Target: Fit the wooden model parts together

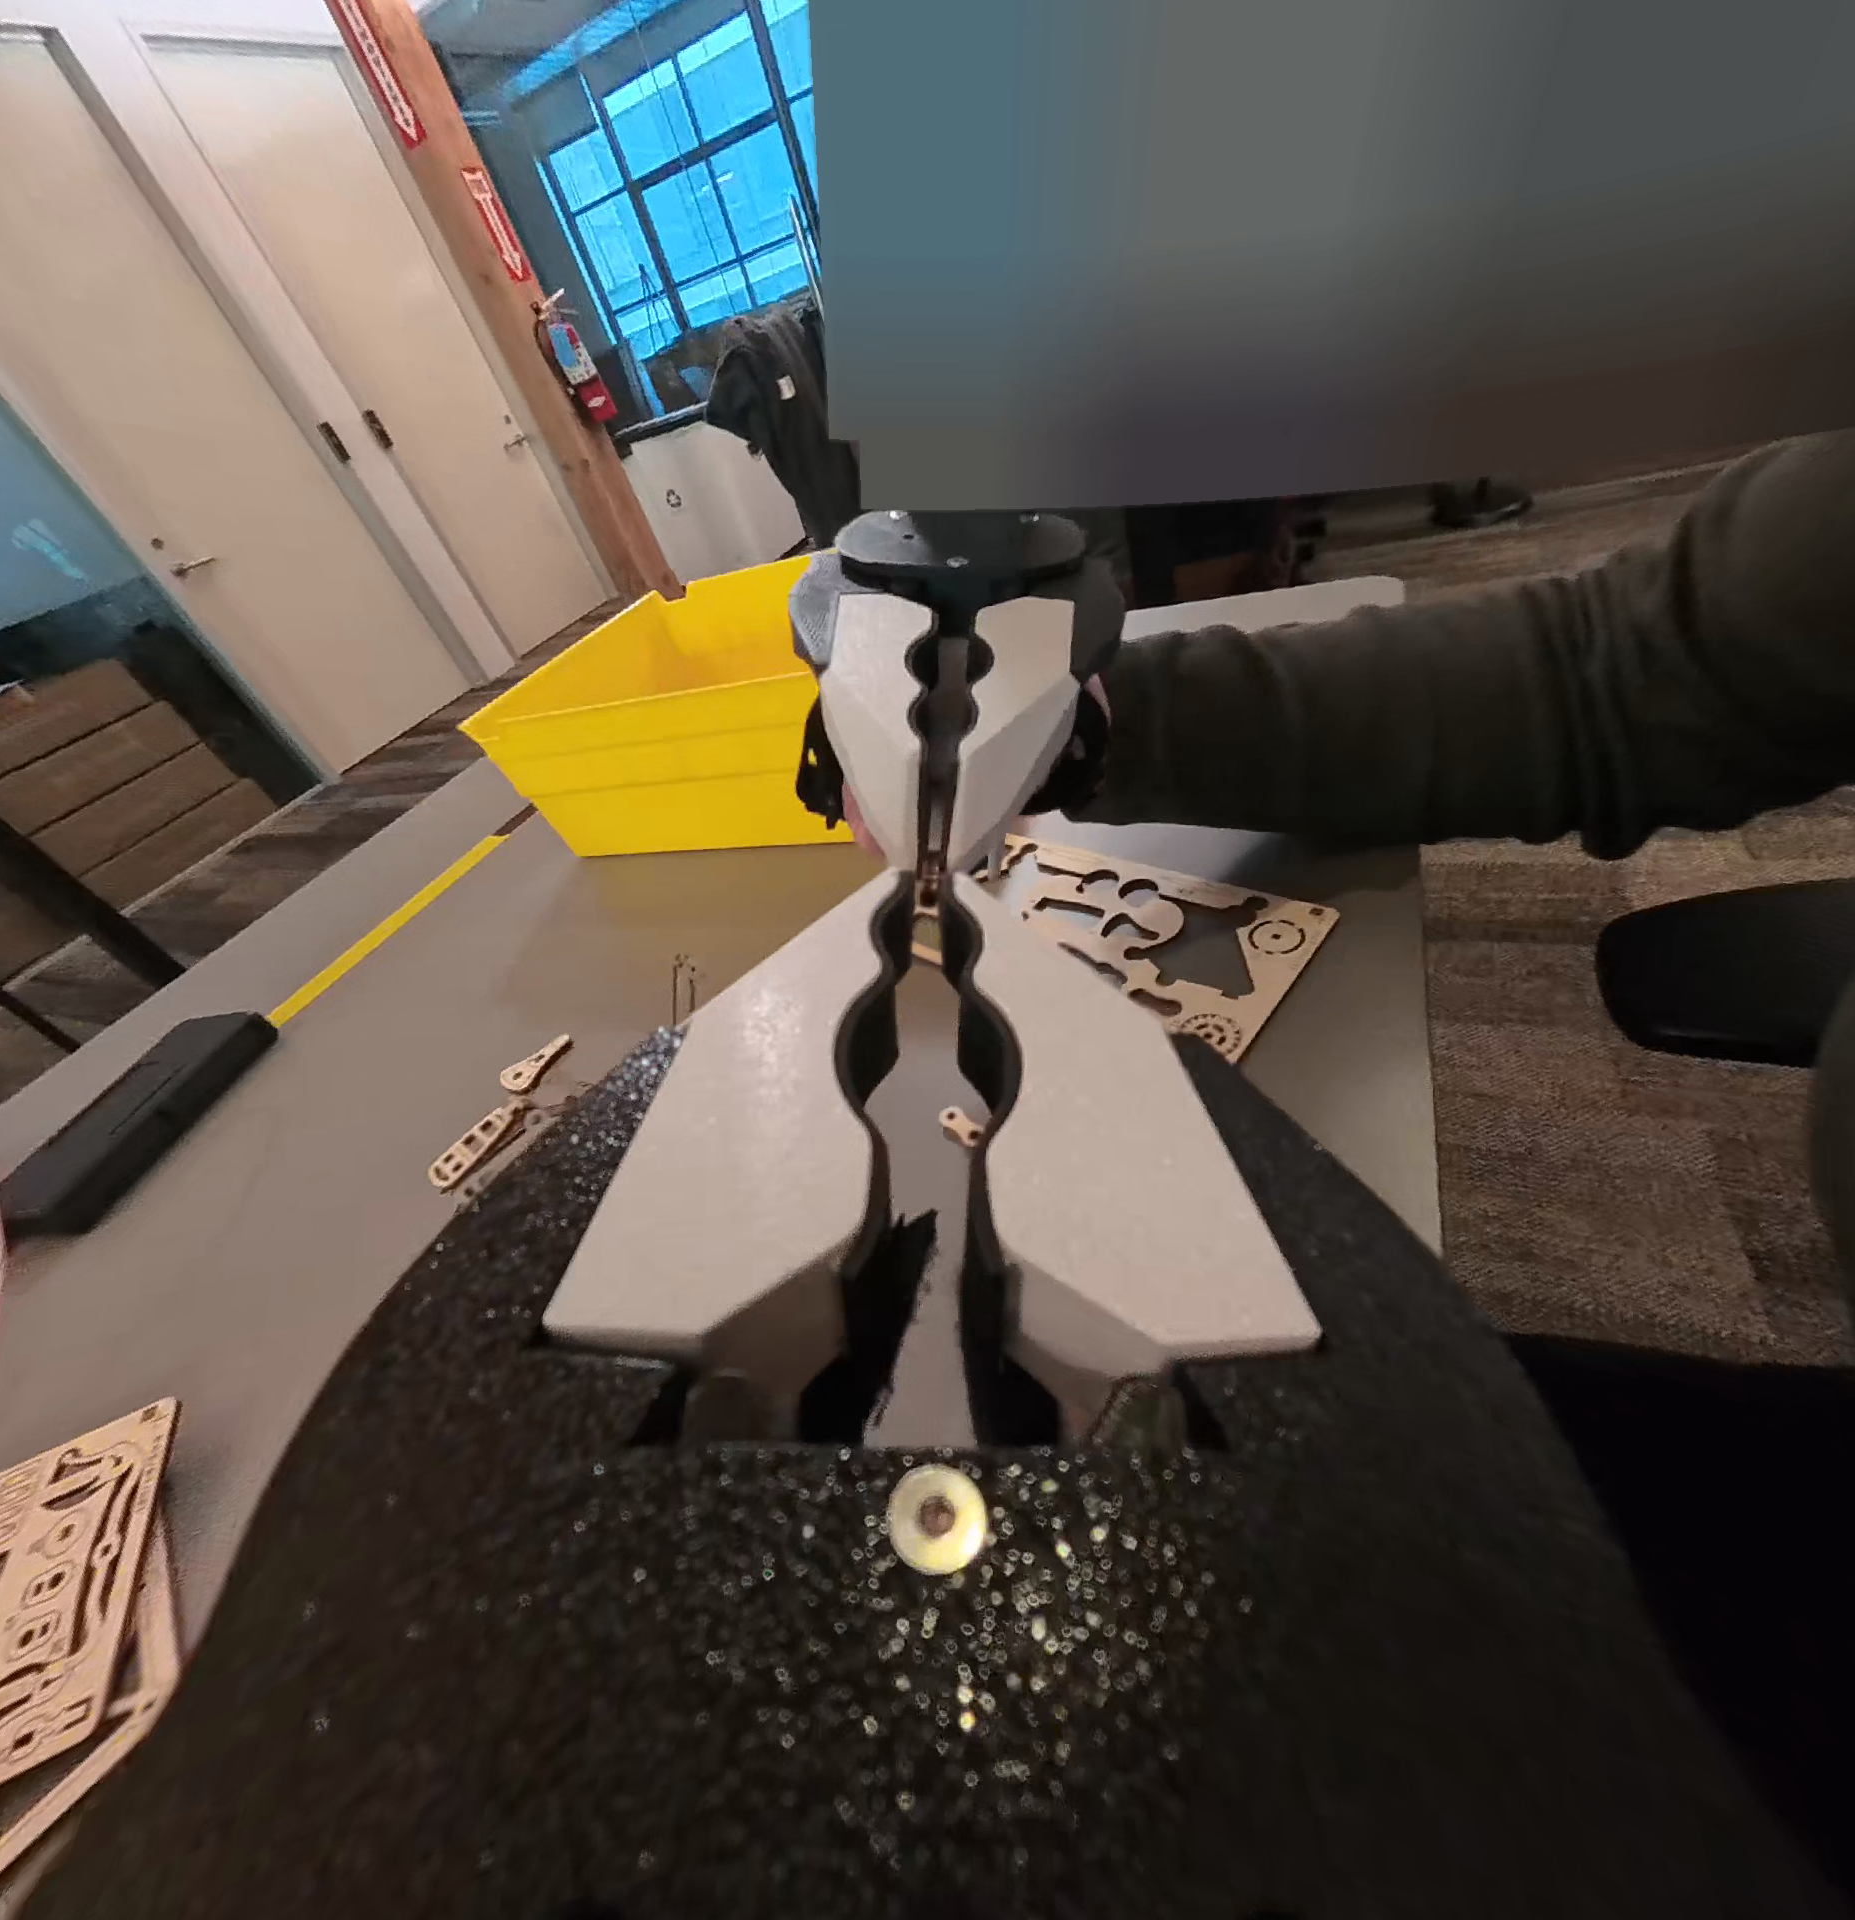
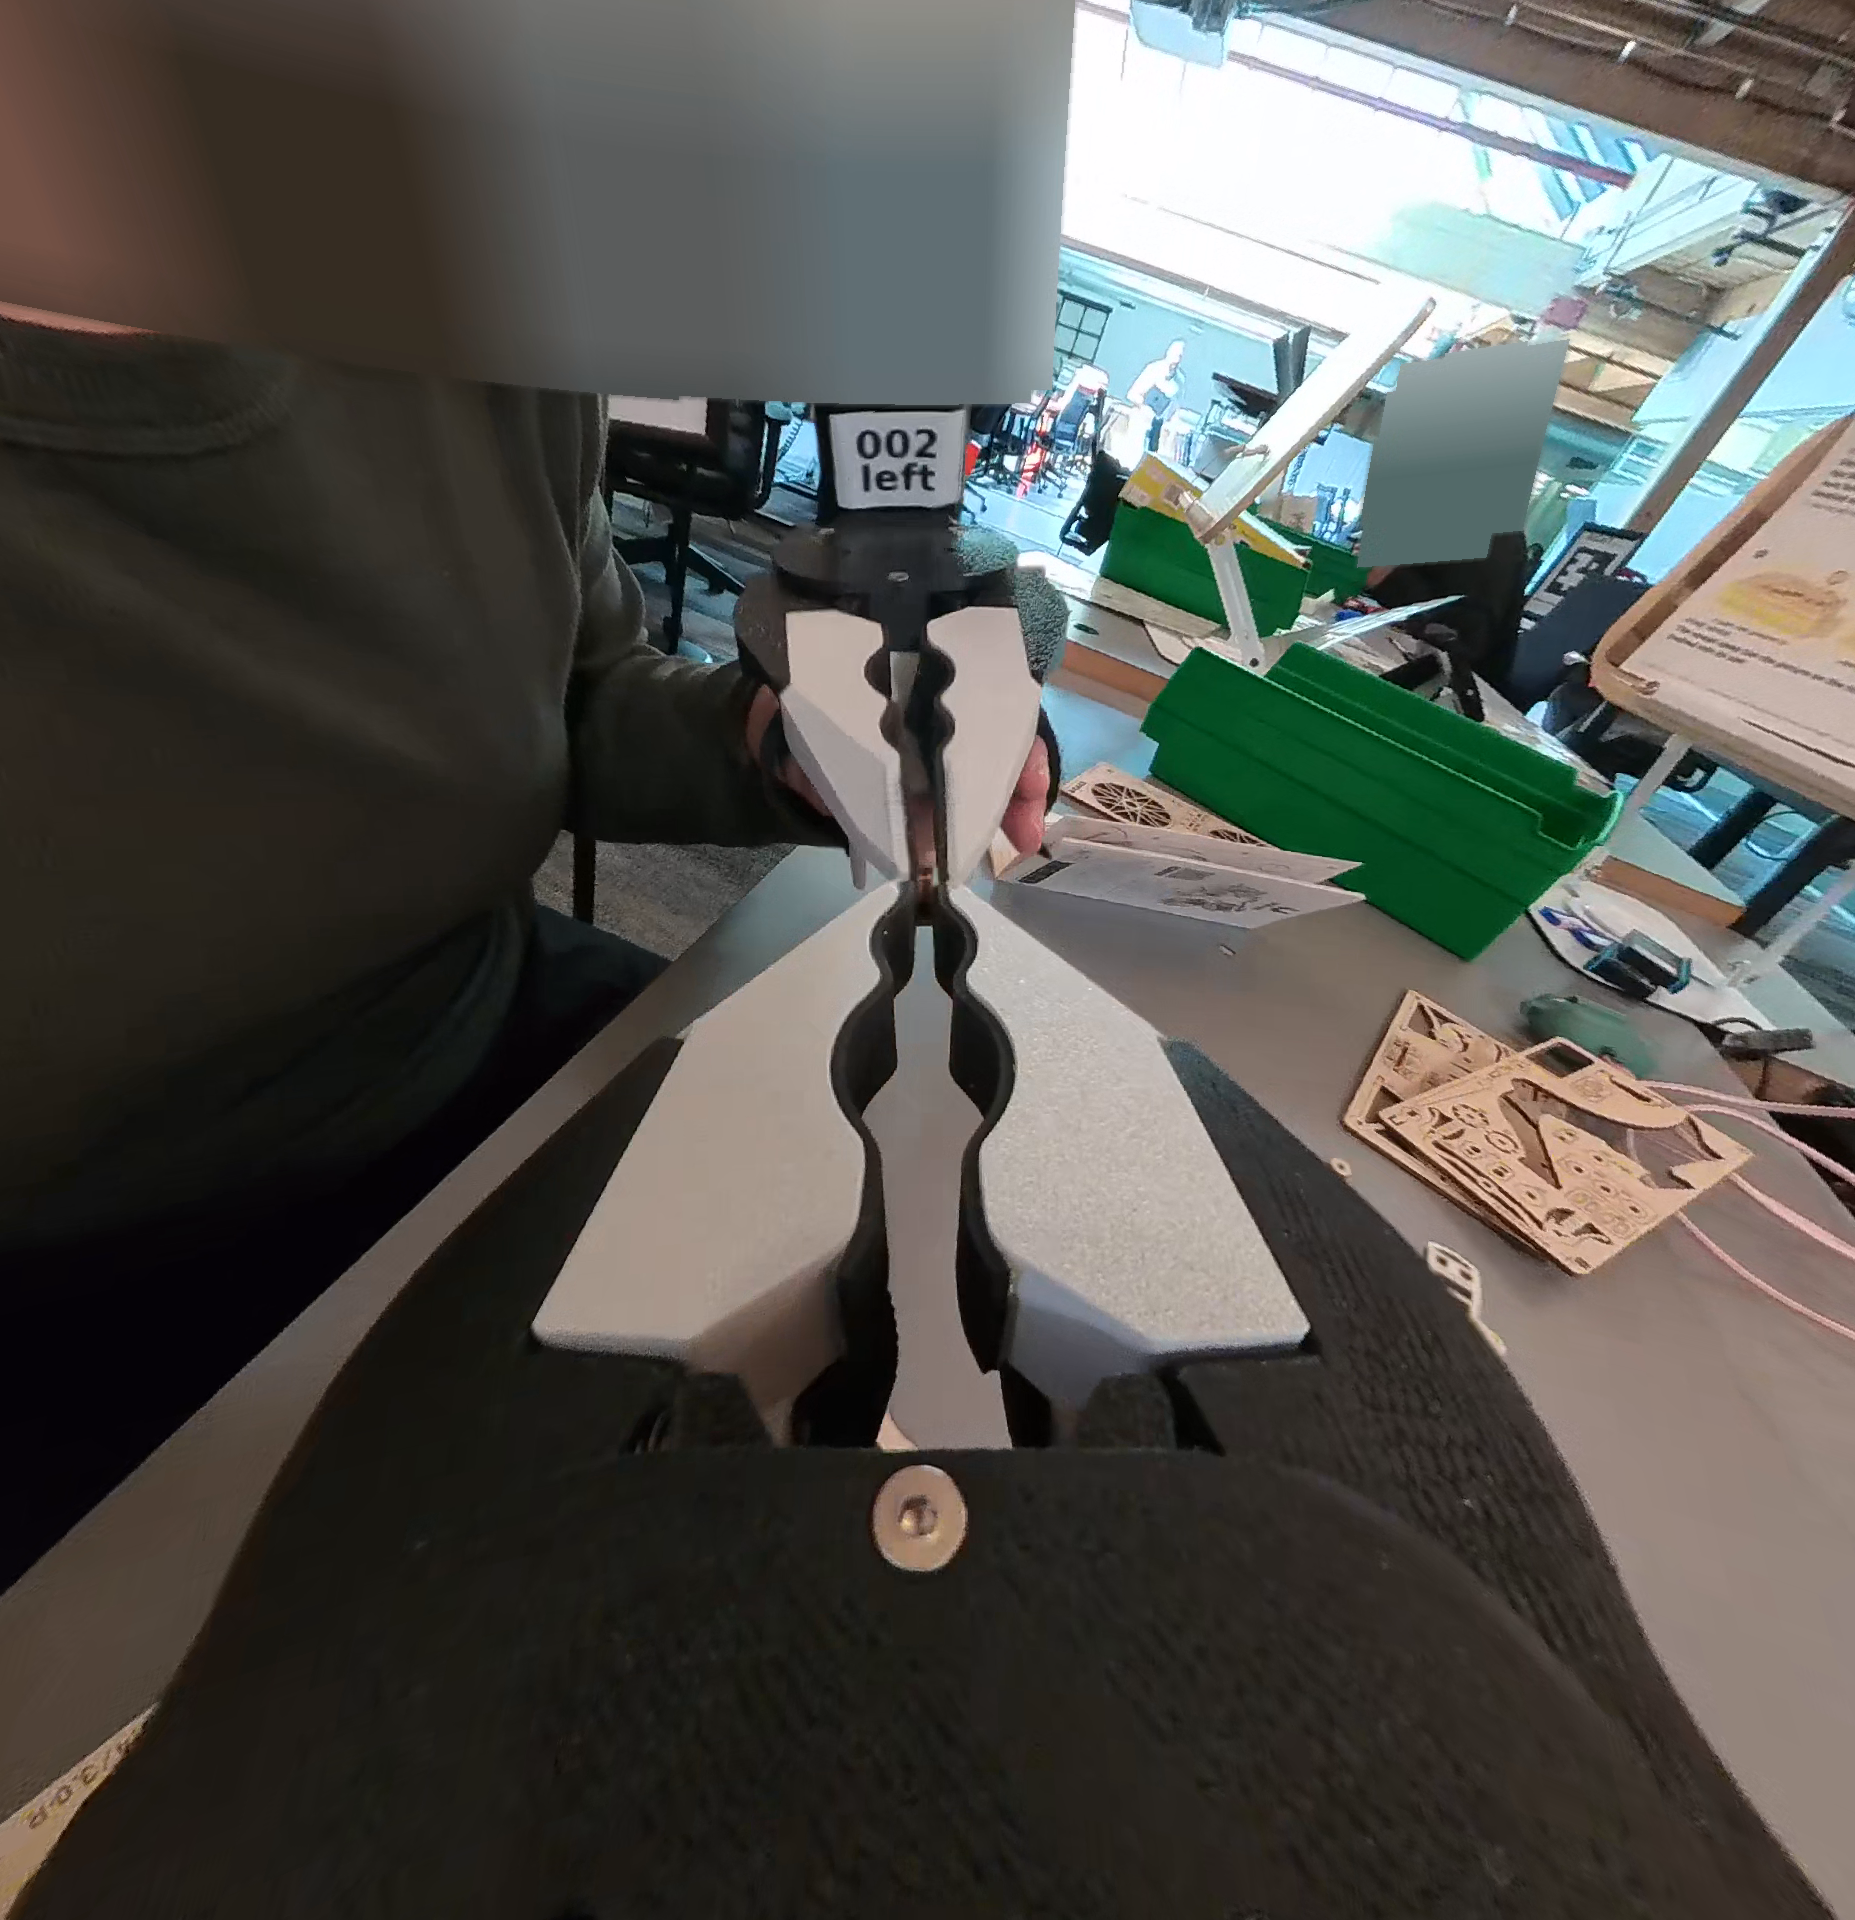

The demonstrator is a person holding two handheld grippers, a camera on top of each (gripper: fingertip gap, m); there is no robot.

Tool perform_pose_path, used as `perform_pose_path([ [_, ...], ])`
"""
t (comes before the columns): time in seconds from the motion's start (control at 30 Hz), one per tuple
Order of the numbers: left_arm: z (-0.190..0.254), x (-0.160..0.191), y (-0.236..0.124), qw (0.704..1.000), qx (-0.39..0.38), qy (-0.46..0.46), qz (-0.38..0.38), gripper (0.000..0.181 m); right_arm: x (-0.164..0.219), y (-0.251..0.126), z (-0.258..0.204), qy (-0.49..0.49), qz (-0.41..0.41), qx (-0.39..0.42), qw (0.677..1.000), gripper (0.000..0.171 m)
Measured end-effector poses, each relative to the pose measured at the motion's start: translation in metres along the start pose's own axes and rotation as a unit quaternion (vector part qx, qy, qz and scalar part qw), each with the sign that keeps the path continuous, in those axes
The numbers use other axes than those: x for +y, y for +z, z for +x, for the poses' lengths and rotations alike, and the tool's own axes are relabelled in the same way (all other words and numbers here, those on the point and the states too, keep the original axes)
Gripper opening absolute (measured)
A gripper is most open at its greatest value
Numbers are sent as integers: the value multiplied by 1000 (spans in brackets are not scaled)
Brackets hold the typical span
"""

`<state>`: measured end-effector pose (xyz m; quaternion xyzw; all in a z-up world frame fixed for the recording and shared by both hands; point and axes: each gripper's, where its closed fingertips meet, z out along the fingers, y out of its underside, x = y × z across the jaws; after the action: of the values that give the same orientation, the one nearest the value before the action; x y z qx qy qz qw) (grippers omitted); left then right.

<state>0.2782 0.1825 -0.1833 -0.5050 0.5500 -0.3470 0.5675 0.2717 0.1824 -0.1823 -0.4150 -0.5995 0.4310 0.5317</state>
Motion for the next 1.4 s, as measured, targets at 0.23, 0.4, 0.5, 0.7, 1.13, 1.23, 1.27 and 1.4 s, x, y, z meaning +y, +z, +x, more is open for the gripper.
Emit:
perform_pose_path([
  [0.23,4,4,1,1000,24,-13,-8,1,3,2,-3,8,-1,-12,1000,1],
  [0.4,-2,-4,-1,1000,4,-2,28,0,-4,1,3,12,27,6,1000,2],
  [0.5,-3,-8,-3,999,2,-12,49,0,-6,-1,4,12,36,8,999,4],
  [0.7,-2,-8,-1,998,11,-23,52,0,-6,1,2,6,31,6,999,4],
  [1.13,-1,-6,1,998,20,-32,47,0,-6,3,4,5,29,6,1000,1],
  [1.23,-1,-5,1,998,23,-36,45,0,-5,3,4,2,24,7,1000,1],
  [1.27,-1,-4,1,998,23,-40,42,0,-5,4,4,2,21,8,1000,1],
  [1.4,-2,0,0,998,20,-47,30,1,-1,5,6,2,13,9,1000,1],
])
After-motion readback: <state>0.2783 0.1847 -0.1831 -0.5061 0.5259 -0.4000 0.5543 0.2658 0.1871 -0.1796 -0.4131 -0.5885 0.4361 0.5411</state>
